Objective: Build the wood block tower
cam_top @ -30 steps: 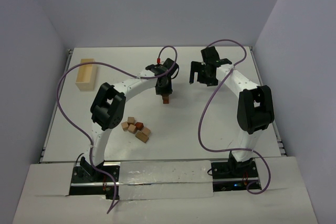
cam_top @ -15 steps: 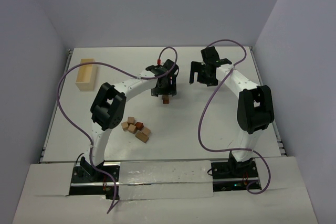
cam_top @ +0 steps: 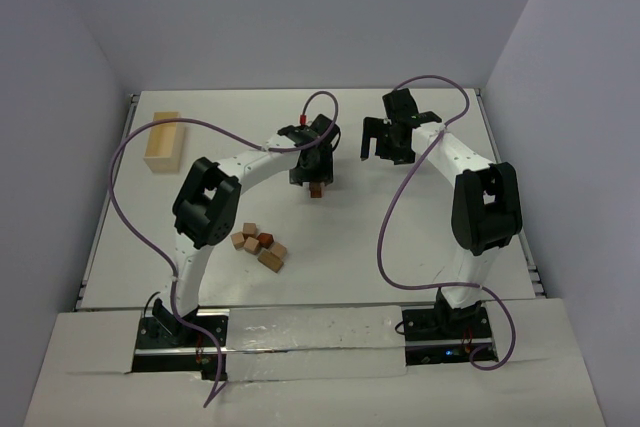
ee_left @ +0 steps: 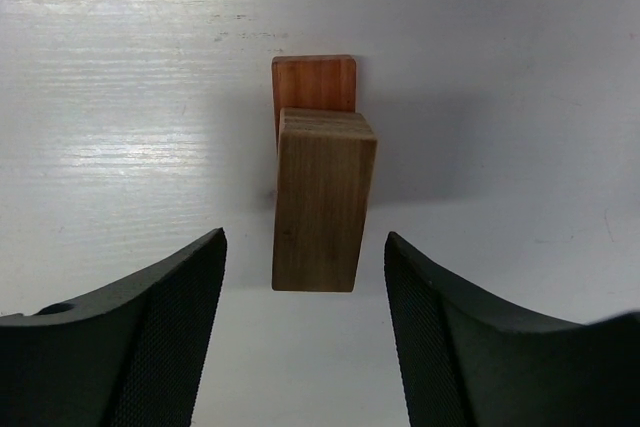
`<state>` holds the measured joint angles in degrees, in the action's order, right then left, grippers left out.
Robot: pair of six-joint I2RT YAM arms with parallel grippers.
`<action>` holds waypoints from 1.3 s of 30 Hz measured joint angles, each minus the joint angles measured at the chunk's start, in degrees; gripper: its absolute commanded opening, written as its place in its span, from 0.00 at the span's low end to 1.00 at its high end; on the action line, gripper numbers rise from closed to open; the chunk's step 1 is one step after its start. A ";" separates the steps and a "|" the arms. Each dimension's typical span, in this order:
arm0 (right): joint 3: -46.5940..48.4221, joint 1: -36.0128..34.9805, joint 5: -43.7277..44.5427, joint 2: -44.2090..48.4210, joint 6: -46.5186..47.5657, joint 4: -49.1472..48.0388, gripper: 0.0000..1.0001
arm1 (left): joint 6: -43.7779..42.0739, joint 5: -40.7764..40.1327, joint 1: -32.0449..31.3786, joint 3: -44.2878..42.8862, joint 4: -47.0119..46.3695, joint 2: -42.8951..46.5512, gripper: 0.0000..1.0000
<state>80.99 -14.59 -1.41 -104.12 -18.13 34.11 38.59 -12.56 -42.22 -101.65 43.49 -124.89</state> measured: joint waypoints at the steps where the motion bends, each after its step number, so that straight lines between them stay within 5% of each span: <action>1: 0.00 0.00 0.00 0.00 0.00 0.02 1.00 | -0.04 0.06 0.00 0.00 -0.02 -0.15 0.69; 39: 0.00 0.00 -0.85 -0.39 0.00 0.02 1.00 | -0.53 2.52 0.28 -3.52 0.05 -5.33 0.35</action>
<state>80.99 -14.59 -2.26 -104.51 -18.13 34.13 38.06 -10.04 -41.93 -105.16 43.54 -130.21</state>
